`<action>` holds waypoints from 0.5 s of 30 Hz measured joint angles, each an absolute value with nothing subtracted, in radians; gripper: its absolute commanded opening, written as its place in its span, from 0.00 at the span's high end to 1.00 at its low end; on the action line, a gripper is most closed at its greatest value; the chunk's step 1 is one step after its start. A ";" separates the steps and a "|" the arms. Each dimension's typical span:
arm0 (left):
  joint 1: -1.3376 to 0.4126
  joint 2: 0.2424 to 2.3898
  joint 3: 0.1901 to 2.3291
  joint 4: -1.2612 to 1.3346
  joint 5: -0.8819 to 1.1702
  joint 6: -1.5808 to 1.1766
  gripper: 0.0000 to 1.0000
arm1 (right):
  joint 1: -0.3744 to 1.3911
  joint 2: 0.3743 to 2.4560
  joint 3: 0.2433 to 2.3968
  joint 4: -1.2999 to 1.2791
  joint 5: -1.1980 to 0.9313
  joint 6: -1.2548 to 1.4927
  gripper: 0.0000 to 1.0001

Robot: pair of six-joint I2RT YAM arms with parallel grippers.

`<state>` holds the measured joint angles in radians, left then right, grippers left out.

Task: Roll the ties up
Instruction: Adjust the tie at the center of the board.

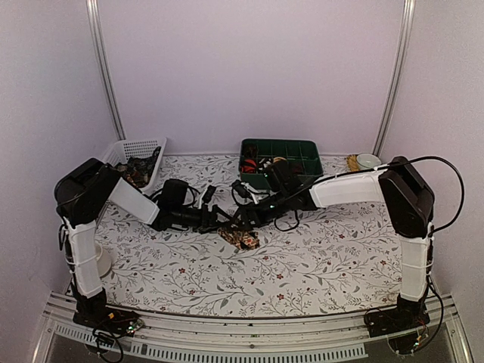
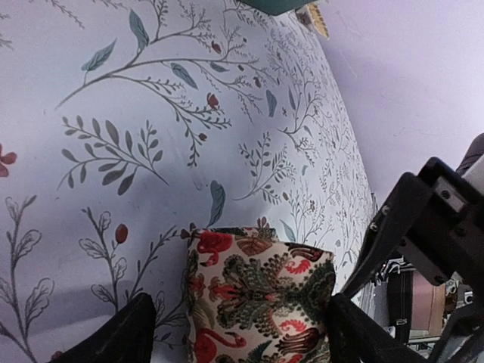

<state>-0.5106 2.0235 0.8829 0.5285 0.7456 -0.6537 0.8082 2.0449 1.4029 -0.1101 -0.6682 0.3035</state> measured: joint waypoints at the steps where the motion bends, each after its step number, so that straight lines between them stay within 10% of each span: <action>1: -0.511 2.025 0.884 0.529 0.749 -0.654 0.22 | 0.808 2.050 1.391 -0.109 -0.669 0.305 0.29; 15: -0.517 2.065 0.916 0.545 0.815 -0.654 0.24 | 0.807 2.109 1.358 -0.080 -0.664 0.318 0.29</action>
